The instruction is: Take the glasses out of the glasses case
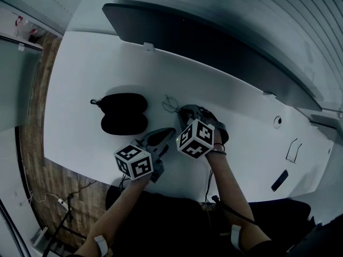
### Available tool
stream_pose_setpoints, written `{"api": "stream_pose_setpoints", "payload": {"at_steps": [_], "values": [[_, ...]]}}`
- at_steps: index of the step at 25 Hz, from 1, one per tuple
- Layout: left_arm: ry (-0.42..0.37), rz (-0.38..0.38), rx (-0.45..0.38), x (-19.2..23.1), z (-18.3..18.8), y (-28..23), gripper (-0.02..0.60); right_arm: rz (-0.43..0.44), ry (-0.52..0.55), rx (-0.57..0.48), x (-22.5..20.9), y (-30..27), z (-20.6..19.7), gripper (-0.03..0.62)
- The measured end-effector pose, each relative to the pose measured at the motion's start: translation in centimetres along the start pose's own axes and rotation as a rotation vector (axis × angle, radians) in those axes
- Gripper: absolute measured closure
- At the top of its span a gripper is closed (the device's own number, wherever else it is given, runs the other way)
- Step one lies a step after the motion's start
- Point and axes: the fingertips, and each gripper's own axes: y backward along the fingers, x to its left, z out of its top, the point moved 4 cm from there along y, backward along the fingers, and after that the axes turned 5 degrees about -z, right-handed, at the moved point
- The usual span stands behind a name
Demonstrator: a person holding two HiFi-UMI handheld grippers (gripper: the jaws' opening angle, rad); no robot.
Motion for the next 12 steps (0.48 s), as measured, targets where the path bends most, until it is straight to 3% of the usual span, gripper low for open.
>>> {"api": "stream_pose_setpoints", "payload": {"at_steps": [9,12], "values": [[0.000,0.015,-0.012,0.24,0.16,0.94,0.572,0.011,-0.013,0.000,-0.25,-0.01,-0.04,0.554],[-0.003,0.014,-0.013,0.11,0.25,0.97,0.572,0.015,-0.022,0.000,-0.52,0.08,-0.01,0.520]]}}
